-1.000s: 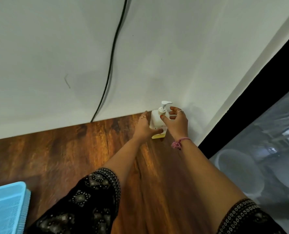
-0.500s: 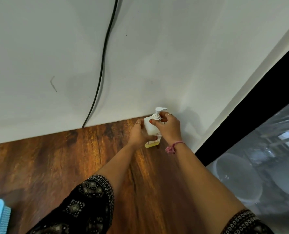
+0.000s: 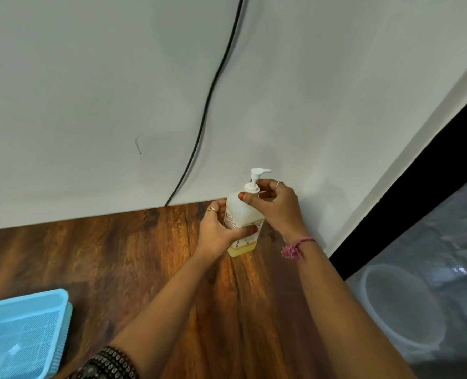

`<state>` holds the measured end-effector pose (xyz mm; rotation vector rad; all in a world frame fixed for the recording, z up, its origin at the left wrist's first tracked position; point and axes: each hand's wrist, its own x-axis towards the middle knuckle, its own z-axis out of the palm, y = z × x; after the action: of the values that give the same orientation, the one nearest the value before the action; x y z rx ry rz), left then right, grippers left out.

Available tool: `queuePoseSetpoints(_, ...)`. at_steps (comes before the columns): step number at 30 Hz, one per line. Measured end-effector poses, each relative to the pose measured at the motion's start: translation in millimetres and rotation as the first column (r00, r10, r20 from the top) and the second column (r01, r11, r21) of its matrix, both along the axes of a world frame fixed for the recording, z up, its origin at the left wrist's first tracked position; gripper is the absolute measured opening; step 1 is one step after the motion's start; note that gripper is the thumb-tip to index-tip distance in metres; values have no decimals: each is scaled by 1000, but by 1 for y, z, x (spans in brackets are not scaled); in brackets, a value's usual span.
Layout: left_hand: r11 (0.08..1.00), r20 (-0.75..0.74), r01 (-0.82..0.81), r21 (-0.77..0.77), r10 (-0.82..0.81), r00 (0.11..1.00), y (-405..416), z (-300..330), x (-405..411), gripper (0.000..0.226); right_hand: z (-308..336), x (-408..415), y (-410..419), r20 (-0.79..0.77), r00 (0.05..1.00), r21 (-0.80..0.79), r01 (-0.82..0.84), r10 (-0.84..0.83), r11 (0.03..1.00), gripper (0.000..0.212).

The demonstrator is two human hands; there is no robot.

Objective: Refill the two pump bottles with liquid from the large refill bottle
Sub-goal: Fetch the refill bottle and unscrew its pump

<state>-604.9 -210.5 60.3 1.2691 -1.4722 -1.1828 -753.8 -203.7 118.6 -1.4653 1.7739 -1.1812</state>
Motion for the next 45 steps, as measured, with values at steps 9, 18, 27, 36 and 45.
queuePoseSetpoints(9, 994, -63, -86, -71, 81, 995, 70, 72, 69, 71, 76, 70, 60, 25, 1000, -124, -10, 14, 992, 40)
queuePoseSetpoints(18, 984, -80, -113, -139, 103, 991, 127, 116, 168, 79, 132, 171, 117, 35, 992, -182, -114, 122, 977, 35)
queuePoseSetpoints(27, 988, -97, -113, -107, 103, 990, 172, 132, 281, 82, 150, 270, 160, 41, 946, -151, -314, 323, 937, 36)
queuePoseSetpoints(36, 980, -98, -136, -142, 123, 988, 201, 138, 369, 78, 165, 370, 190, -226, 960, -193, -209, 164, 959, 56)
queuePoseSetpoints(45, 982, -112, -135, -129, 121, 986, 219, 132, 425, 75, 160, 414, 201, 167, 912, -86, -365, 375, 927, 47)
